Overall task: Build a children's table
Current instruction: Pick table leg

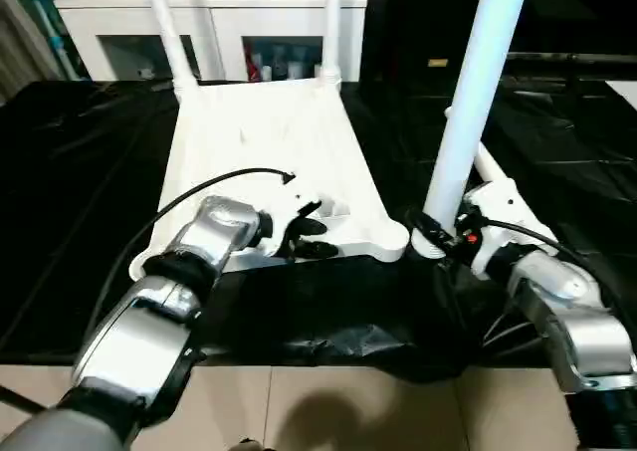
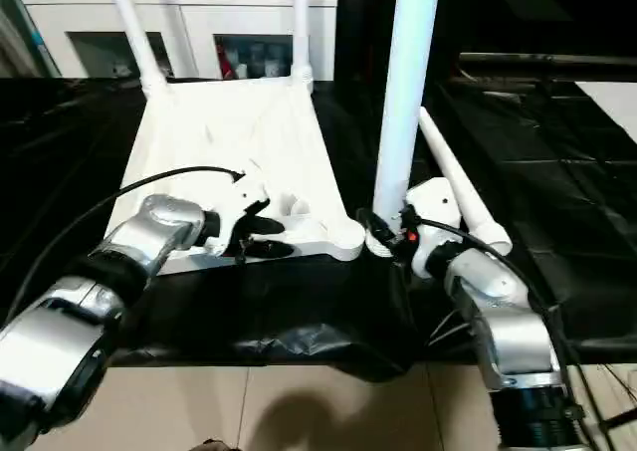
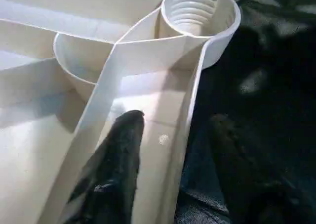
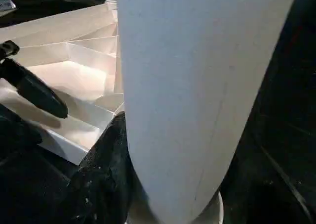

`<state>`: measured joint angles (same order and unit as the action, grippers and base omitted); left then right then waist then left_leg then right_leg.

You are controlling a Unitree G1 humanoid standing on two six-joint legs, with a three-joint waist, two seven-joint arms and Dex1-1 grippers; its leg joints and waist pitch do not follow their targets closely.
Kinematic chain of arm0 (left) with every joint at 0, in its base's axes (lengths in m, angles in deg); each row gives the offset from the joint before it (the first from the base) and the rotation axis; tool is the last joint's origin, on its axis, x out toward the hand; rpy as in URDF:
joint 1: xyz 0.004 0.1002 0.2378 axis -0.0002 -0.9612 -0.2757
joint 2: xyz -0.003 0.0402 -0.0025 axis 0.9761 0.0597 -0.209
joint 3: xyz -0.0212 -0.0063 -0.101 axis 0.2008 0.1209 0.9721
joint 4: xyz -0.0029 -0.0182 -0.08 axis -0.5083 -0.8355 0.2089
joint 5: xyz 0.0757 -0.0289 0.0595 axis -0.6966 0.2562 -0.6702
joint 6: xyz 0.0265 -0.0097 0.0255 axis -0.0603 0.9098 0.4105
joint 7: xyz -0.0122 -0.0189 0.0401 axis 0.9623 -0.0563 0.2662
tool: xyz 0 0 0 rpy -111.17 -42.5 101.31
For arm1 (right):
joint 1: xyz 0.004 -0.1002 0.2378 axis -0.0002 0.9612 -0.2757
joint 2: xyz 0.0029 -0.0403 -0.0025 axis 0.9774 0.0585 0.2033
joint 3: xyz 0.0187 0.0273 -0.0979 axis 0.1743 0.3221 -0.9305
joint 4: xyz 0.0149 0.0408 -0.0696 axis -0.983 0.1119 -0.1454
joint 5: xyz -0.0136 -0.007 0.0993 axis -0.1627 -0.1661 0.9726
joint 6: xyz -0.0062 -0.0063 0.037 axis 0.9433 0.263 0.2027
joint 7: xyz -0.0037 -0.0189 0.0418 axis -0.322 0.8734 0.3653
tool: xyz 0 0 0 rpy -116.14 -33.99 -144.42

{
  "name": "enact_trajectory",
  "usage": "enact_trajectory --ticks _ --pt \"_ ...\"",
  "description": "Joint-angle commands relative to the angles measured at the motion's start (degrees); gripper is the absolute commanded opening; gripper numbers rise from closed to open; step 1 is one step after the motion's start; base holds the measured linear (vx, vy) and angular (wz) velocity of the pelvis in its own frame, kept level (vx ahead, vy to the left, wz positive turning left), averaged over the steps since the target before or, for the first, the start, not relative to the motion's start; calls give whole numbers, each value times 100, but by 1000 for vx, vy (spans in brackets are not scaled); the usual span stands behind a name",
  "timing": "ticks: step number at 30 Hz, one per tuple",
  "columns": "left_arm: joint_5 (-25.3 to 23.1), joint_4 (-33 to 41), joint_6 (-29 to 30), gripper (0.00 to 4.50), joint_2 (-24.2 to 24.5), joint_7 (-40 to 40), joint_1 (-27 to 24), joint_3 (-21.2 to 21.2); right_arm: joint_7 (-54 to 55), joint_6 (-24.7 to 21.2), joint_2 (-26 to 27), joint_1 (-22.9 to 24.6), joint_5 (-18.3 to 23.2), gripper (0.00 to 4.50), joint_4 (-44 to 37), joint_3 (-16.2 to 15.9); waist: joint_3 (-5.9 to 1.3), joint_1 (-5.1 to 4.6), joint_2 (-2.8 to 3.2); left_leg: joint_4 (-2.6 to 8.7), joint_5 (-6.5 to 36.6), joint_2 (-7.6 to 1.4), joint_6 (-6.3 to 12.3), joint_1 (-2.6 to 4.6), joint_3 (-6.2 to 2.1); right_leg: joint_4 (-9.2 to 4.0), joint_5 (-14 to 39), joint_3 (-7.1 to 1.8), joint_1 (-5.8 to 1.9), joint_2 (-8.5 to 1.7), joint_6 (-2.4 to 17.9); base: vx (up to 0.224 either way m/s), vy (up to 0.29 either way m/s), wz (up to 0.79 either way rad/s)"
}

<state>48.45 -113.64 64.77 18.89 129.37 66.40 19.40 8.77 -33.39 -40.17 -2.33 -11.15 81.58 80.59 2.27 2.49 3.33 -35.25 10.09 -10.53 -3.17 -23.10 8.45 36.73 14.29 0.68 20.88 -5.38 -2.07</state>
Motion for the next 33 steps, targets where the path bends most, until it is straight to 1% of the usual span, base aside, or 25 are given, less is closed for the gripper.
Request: enact_trajectory --ticks 1,2,3,4,5,6,7,8,9,10,11,12,13,17,18,20,21,22,23,25,27,28,29,31,33 --pt "-122 -186 -115 203 -58 -5 144 -59 -16 41 -82 -17 -36 188 -99 82 -413 7 106 354 587 -90 389 158 4 -360 -1303 -52 -287 -172 1816 0 0 0" --pt "-129 -211 -122 203 -72 -5 153 -58 -10 44 -89 -12 -44 188 -108 85 -403 -15 30 361 623 -88 404 157 21 -405 -1300 -53 -285 -155 1799 0 0 0" --pt "-131 -217 -124 182 -76 -5 155 -58 -9 44 -90 -10 -46 188 -111 86 -410 -11 4 356 571 -83 422 144 19 -384 -1352 -52 -307 -157 1813 0 0 0" --pt "-162 -277 -157 177 -116 12 173 -65 -3 40 -107 12 -47 188 -140 96 -401 -20 58 351 576 -74 455 140 27 -407 -1308 -49 -297 -160 1800 0 0 0" --pt "-178 -301 -174 174 -133 8 179 -71 2 39 -114 24 -48 188 -153 101 -408 -16 116 347 579 -78 450 140 17 -389 -1285 -48 -302 -168 1805 0 0 0" --pt "-201 -325 -192 171 -152 -1 183 -84 12 40 -120 44 -53 188 -170 105 -406 -26 83 343 573 -77 478 131 24 -404 -1256 -53 -308 -167 1805 0 0 0" --pt "-247 -378 -230 164 -173 5 199 -104 31 44 -133 68 -60 188 -193 101 -408 -23 166 343 565 -76 487 133 18 -396 -1199 -45 -300 -171 1799 0 0 0" --pt "-290 -430 -257 147 -192 -18 220 -119 56 45 -138 84 -62 188 -214 104 -408 -38 195 345 583 -80 487 138 16 -410 -1176 -41 -294 -170 1787 0 0 0" --pt "-307 -452 -266 136 -199 -26 230 -124 65 45 -140 88 -61 188 -221 105 -407 -63 155 346 586 -74 472 125 13 -412 -1204 -39 -313 -153 1775 0 0 0" --pt "-368 -533 -306 132 -217 -39 267 -124 82 41 -139 102 -58 188 -247 107 -411 -67 149 340 544 -66 493 122 16 -410 -1232 -40 -317 -154 1769 0 0 0" --pt "-385 -553 -313 132 -220 -51 278 -128 86 41 -140 108 -61 188 -261 105 -411 -65 267 332 552 -66 494 131 7 -400 -1210 -36 -304 -164 1769 0 0 0" --pt "-401 -572 -319 129 -224 -64 290 -131 90 41 -141 113 -65 188 -274 103 -409 -83 225 335 559 -66 511 125 11 -415 -1200 -36 -310 -157 1757 0 0 0" --pt "-415 -601 -327 120 -232 -67 306 -125 106 38 -144 120 -65 188 -289 109 -407 -87 241 333 549 -62 522 123 13 -419 -1158 -33 -308 -159 1758 0 0 0" --pt "-462 -678 -354 75 -240 -87 332 -103 134 32 -156 147 -62 188 -332 119 -398 -99 259 339 568 -66 563 121 20 -441 -955 -31 -296 -155 1742 0 0 0" --pt "-470 -691 -357 75 -231 -115 332 -89 132 26 -165 157 -57 188 -353 123 -402 -104 261 336 549 -64 579 116 21 -442 -933 -32 -298 -155 1729 0 0 0" --pt "-458 -705 -360 52 -213 -111 329 -62 124 24 -175 157 -57 188 -360 124 -407 -105 238 339 504 -69 614 116 22 -444 -943 -32 -292 -153 1730 0 0 0" --pt "-451 -702 -360 46 -197 -88 321 -53 107 32 -189 148 -58 188 -345 122 -406 -104 253 340 478 -73 637 115 21 -440 -950 -28 -285 -153 1729 0 0 0" --pt "-461 -719 -363 39 -182 -48 316 -45 98 42 -201 135 -57 188 -326 117 -406 -104 227 343 472 -77 661 117 25 -447 -945 -29 -281 -154 1732 0 0 0" --pt "-471 -729 -360 23 -165 -3 301 -42 86 52 -212 114 -56 188 -297 113 -411 -99 230 340 445 -76 671 115 23 -441 -958 -31 -285 -159 1738 0 0 0" --pt "-501 -750 -369 14 -136 44 267 -48 62 69 -224 67 -56 188 -245 101 -430 -97 216 325 243 -73 748 99 23 -412 -1180 -29 -297 -161 1742 0 0 0" --pt "-541 -784 -396 9 -117 53 245 -53 41 78 -227 28 -57 188 -217 88 -437 -100 228 311 80 -73 834 97 23 -393 -1395 -22 -291 -157 1735 0 0 0" --pt "-575 -789 -407 3 -92 68 217 -70 36 74 -218 -12 -44 188 -194 79 -436 -102 140 306 44 -69 889 88 37 -400 -1484 -25 -295 -155 1738 0 0 0" --pt "-610 -784 -416 1 -64 80 184 -97 19 62 -202 -55 -14 188 -168 74 -437 -91 174 303 35 -67 899 87 33 -387 -1473 -24 -294 -167 1750 0 0 0" --pt "-713 -763 -441 1 22 196 91 -204 -60 24 -162 -174 72 188 -99 49 -427 -102 189 311 77 -75 944 88 35 -397 -1332 -16 -284 -174 1753 0 0 0" --pt "-788 -740 -495 1 99 330 20 -292 -141 -72 -72 -283 242 188 -81 62 -408 -139 192 325 158 -73 936 82 38 -411 -1197 -14 -284 -174 1761 0 0 0"
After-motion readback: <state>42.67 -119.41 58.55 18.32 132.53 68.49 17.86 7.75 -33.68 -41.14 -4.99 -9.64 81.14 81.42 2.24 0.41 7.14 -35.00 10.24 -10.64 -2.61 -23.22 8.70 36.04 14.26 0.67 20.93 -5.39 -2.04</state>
